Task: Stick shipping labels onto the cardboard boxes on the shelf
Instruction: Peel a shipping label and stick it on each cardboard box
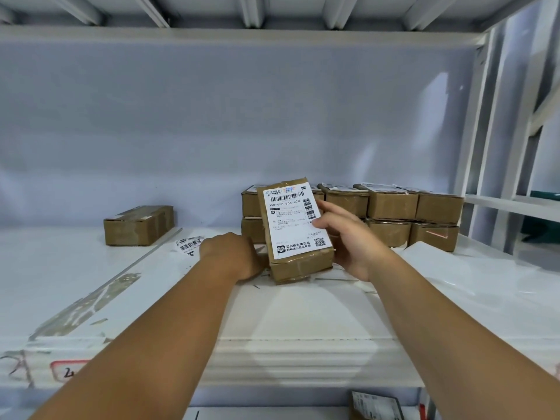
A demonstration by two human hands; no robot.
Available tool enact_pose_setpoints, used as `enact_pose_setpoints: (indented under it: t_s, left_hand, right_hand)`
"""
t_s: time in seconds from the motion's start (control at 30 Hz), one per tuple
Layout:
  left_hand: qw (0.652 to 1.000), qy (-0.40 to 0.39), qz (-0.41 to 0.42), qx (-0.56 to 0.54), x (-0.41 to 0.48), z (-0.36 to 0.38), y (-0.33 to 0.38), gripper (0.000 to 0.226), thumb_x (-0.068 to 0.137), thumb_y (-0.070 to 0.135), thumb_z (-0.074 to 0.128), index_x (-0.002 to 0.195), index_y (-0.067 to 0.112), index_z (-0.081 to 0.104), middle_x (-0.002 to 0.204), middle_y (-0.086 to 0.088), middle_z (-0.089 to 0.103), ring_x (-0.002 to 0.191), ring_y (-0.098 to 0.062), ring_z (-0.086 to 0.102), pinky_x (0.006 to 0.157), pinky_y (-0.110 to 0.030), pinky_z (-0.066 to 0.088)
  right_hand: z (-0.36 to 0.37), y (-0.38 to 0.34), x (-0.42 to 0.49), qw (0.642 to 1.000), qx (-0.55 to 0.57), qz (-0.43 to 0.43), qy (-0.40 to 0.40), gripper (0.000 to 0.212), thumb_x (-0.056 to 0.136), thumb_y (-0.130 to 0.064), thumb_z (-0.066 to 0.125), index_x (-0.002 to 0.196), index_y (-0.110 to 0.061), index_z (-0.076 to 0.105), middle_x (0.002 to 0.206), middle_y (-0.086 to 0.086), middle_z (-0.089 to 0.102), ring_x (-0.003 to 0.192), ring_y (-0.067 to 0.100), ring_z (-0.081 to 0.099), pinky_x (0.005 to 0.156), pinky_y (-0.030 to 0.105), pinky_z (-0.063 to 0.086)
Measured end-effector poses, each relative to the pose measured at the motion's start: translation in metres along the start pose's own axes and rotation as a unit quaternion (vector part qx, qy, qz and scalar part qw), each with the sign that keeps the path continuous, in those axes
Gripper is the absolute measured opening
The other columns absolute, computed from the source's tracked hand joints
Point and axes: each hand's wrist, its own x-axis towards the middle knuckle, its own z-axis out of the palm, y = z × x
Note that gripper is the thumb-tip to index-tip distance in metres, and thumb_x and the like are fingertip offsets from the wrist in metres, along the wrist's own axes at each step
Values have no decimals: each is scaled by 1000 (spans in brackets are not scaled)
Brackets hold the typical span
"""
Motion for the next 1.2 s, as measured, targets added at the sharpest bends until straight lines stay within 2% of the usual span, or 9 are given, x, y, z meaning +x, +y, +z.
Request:
enact_pose_setpoints:
  t_s: [0.13,0.2,0.27,0.37,0.47,0.53,0.63,1.0,1.2]
  left_hand:
    - [981,-55,-13,-184,14,1,-11,40,88,54,38,92,19,56,102,-10,61,100,-30,57,89,-35,46]
    - [953,-4,-60,-295,31,5,-26,42,90,49,38,84,12,57,99,-15,62,91,-32,57,83,-35,47]
    - [950,58,-97,-290,40,13,-43,28,89,31,44,81,10,60,97,-15,63,88,-31,57,77,-33,46]
    - [971,108,-87,-196,48,25,-66,32,90,35,49,111,16,63,118,-14,57,111,-34,51,91,-37,44]
    - [988,59,-70,-126,44,30,-71,64,86,60,49,140,28,37,150,-17,26,137,-40,23,109,-46,26]
    - [985,16,-98,-139,45,37,-70,80,82,67,50,146,31,19,154,-17,14,140,-42,14,112,-50,18]
    - [966,-36,-147,-210,48,46,-72,87,78,69,51,146,28,17,151,-15,24,136,-39,26,110,-47,26]
    - [969,34,-28,-242,49,41,-76,21,88,27,53,107,18,58,111,-7,62,99,-23,54,78,-29,42]
    - [957,-2,96,-274,26,19,-60,9,90,35,55,89,27,60,93,2,63,82,-12,55,65,-25,39]
  right_hand:
    - [-3,1,2,1000,18,-4,3,38,88,-7,49,114,-30,64,107,4,73,95,23,63,68,30,46]
    - [-5,1,4,999,41,-5,-3,35,89,-8,48,109,-30,65,106,4,73,93,22,64,67,29,46]
    - [-5,1,5,998,61,-2,-14,33,90,-9,48,106,-30,66,104,2,73,88,20,66,65,27,46]
    - [-5,2,6,998,53,-6,-26,34,91,-11,47,116,-28,63,108,1,72,95,21,66,68,29,47]
    - [-4,5,7,999,38,-3,-22,38,91,-10,49,124,-26,60,113,4,71,109,27,63,73,33,46]
    - [-3,6,8,999,27,-1,-17,41,90,-9,50,126,-26,58,113,5,71,111,27,63,70,31,48]
    - [-2,7,10,1000,24,2,-10,42,90,-8,50,127,-26,58,112,4,71,110,27,64,68,29,49]
    - [-2,7,16,1000,20,4,-17,43,89,-8,50,128,-26,57,111,5,71,107,26,64,69,31,49]
    - [-1,7,15,999,32,2,-13,43,90,-8,51,129,-26,56,110,5,72,108,27,64,71,32,49]
